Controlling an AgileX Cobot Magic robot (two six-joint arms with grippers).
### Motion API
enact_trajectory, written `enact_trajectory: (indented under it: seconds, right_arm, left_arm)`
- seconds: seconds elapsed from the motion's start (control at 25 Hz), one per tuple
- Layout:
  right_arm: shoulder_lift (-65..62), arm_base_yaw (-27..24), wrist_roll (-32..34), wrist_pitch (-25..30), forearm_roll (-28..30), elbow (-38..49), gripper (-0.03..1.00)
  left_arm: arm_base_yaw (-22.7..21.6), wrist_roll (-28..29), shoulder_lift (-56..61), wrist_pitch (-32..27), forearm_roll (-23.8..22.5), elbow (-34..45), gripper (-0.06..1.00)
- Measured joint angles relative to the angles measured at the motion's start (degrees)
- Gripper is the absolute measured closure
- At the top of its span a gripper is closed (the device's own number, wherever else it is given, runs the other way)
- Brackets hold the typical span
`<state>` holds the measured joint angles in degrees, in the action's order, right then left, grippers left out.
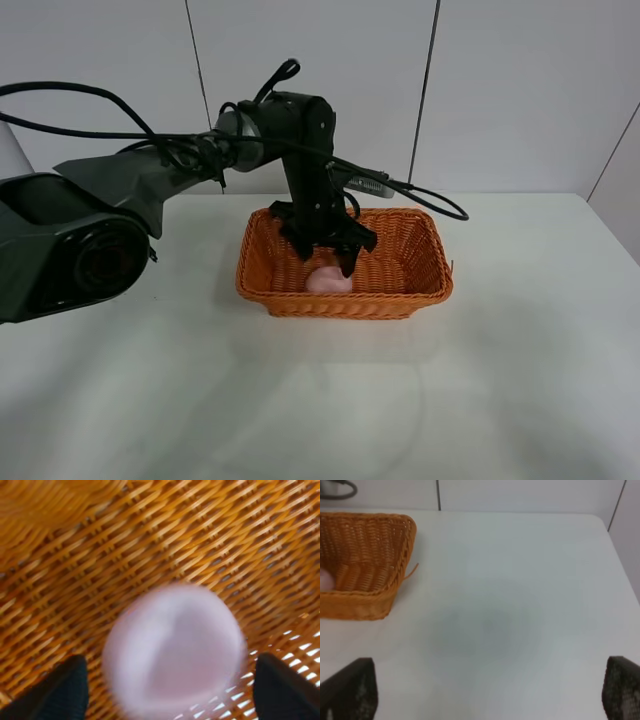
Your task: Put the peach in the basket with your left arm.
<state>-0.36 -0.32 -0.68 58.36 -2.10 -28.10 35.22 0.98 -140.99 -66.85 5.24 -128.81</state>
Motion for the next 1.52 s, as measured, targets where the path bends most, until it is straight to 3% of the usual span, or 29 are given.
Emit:
enact_trajectory:
  seconds: [0.24,0.48,0.76,1.16,1.32,1.52]
  right_arm:
    - [0.0,0.0,0.0,0.0,0.0,0.0,0.27]
    - [0.0,0.0,0.0,0.0,0.0,0.0,0.27]
    - [0.0,0.0,0.0,0.0,0.0,0.0,0.27]
    - [0.0,0.0,0.0,0.0,0.0,0.0,0.27]
    - [0.0,0.0,0.0,0.0,0.0,0.0,0.27]
    - [0.0,0.0,0.0,0.0,0.0,0.0,0.27]
  left_arm:
    - [-0.7,0.0,5.16,-0.11,0.13,-3.15,0.19]
    - [-4.71,-0.98,9.6,-0.16,0.28,-3.68,0.19]
    - [-12.75,-2.35,9.53,-0.16,-0.23,-3.5,0.19]
    - [-30.66,-3.11,9.53,-0.16,-1.25,-3.5,0.19]
    - [-33.83,-3.23,9.53,-0.16,-1.3,-3.5,0.19]
    - [-34.2,-3.23,9.69,-0.16,-1.18,-3.11,0.19]
